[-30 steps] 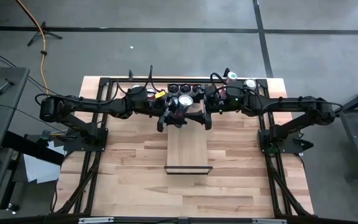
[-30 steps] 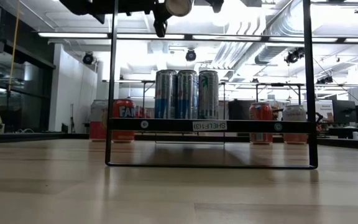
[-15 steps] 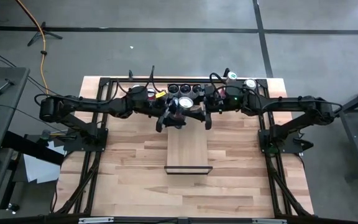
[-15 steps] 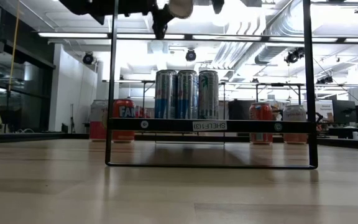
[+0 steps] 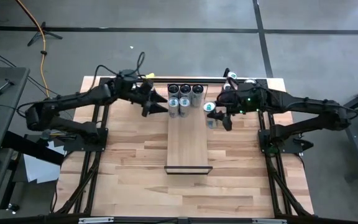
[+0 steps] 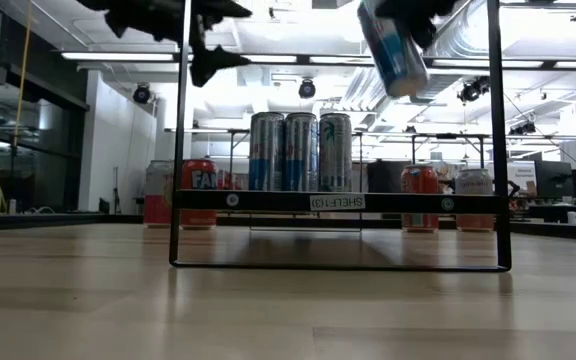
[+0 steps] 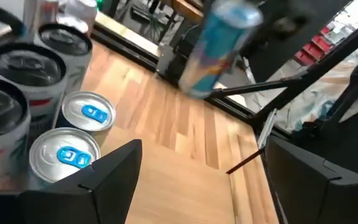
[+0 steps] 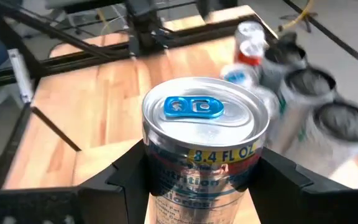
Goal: Place canned beverage on shelf
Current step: Put the bottom blue soda can on the shelf aligned with the other blue soda can
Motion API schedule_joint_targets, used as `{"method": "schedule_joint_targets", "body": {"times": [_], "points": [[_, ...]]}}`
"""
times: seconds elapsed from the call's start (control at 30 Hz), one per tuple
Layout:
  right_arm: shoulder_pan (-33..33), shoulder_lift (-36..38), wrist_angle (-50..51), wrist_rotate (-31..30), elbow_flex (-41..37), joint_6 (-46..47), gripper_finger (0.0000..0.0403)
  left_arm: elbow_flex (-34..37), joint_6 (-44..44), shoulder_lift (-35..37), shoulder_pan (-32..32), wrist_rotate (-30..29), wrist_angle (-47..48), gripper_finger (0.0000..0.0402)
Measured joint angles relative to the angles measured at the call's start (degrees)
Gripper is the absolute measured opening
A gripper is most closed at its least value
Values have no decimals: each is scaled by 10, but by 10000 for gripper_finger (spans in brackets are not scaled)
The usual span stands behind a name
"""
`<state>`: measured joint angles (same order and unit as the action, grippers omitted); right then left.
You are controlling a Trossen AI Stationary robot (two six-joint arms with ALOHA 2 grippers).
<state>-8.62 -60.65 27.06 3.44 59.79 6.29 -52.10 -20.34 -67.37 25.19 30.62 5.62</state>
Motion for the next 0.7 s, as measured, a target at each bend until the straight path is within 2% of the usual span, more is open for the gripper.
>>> {"method": "schedule_joint_targets", "body": {"times": [0.13,0.23,0.33,0.47,0.6,0.7], "points": [[-2,36,-108,0,-121,47,201,31,-4,39,-3,-31,-51,295],[-3,50,-228,3,-225,99,201,90,-31,70,-12,-75,-133,295],[-5,51,-343,-2,-286,110,201,158,-68,101,-18,-123,-232,295],[-17,33,-409,-38,-307,54,201,216,-105,125,-19,-176,-301,296],[-40,1,-421,-91,-300,-23,201,221,-110,131,-19,-208,-308,296],[-62,-32,-447,-92,-298,-27,201,221,-110,131,-19,-227,-325,296]]}}
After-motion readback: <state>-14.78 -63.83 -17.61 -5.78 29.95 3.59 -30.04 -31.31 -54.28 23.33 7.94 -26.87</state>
